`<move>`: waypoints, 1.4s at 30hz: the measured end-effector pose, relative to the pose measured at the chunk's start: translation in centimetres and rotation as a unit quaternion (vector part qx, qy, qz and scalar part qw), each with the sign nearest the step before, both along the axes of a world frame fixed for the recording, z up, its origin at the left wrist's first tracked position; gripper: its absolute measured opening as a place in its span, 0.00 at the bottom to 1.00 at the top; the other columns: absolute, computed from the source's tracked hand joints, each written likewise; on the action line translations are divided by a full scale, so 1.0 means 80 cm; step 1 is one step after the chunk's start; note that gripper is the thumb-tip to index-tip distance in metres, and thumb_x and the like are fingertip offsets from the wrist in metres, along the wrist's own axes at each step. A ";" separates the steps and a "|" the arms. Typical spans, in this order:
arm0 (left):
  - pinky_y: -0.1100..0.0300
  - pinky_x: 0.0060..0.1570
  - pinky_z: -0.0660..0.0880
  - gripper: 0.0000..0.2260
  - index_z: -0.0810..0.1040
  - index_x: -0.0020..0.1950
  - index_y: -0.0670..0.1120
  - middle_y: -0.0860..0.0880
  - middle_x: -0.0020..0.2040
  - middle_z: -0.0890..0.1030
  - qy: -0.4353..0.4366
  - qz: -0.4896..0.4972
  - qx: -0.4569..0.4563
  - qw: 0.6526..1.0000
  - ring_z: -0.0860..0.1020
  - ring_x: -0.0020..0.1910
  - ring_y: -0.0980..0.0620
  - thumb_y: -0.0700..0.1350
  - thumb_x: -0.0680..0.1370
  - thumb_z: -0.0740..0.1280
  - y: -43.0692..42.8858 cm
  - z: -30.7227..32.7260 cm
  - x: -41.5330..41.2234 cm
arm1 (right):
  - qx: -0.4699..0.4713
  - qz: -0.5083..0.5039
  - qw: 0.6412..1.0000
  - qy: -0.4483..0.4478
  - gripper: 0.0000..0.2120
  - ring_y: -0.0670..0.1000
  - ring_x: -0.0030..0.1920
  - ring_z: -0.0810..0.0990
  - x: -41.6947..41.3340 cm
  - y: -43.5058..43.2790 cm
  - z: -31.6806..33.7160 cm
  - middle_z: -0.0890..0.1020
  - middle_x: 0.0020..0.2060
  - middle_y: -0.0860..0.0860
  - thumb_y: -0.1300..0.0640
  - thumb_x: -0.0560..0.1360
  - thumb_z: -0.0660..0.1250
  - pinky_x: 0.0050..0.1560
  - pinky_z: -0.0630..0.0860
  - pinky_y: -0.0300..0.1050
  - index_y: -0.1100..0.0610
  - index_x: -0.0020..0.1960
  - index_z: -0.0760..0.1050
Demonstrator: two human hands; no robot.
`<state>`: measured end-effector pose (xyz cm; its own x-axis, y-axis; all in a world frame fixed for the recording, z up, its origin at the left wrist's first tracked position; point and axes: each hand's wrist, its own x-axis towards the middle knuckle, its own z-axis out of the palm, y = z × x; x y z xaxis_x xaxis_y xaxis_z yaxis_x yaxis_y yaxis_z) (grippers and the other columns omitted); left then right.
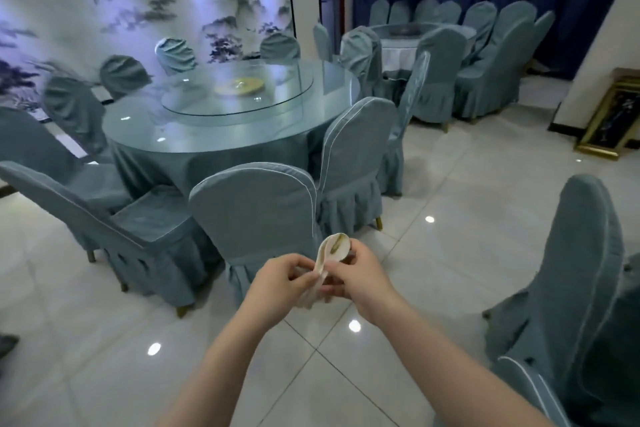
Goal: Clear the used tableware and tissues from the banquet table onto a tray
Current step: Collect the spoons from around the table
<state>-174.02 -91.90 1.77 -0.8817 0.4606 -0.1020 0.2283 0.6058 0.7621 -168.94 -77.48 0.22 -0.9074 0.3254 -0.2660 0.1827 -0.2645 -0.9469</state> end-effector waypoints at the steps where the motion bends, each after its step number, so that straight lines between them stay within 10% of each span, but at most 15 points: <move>1: 0.66 0.28 0.74 0.01 0.80 0.43 0.58 0.56 0.35 0.83 -0.007 -0.002 0.008 1.000 0.79 0.31 0.61 0.51 0.75 0.70 0.008 0.000 -0.016 | -0.002 -0.004 1.000 -0.010 0.12 0.52 0.38 0.85 -0.013 0.009 0.001 0.82 0.47 0.58 0.69 0.73 0.67 0.35 0.81 0.45 0.56 0.53 0.75; 8: 0.46 0.44 0.79 0.02 0.81 0.46 0.54 0.43 0.41 0.84 -0.064 -0.094 0.046 0.992 0.82 0.41 0.43 0.49 0.75 0.70 0.088 -0.012 -0.134 | 0.009 -0.020 0.999 -0.034 0.13 0.49 0.39 0.85 -0.110 0.093 -0.008 0.82 0.46 0.57 0.70 0.73 0.68 0.37 0.80 0.40 0.58 0.55 0.75; 27: 0.61 0.34 0.78 0.07 0.76 0.54 0.49 0.47 0.36 0.85 -0.237 -0.404 0.042 0.882 0.81 0.33 0.54 0.43 0.82 0.58 0.476 -0.021 -0.381 | -0.038 -0.358 0.930 -0.069 0.05 0.49 0.31 0.82 -0.275 0.401 -0.007 0.81 0.39 0.55 0.68 0.74 0.66 0.33 0.78 0.39 0.60 0.46 0.76; 42: 0.60 0.37 0.77 0.08 0.73 0.52 0.50 0.49 0.38 0.85 -0.165 -0.439 -0.008 0.883 0.81 0.34 0.55 0.52 0.78 0.65 0.893 -0.019 -0.389 | 0.066 -0.414 0.904 -0.083 0.06 0.48 0.28 0.78 -0.284 0.795 -0.019 0.81 0.35 0.53 0.64 0.69 0.70 0.34 0.77 0.39 0.59 0.45 0.76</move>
<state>-205.14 -20.49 0.22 -0.1056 0.9484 -0.2990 0.3828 0.3163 0.8680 -191.70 -13.92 -1.31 -0.2898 0.9133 -0.2862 0.1164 -0.2632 -0.9577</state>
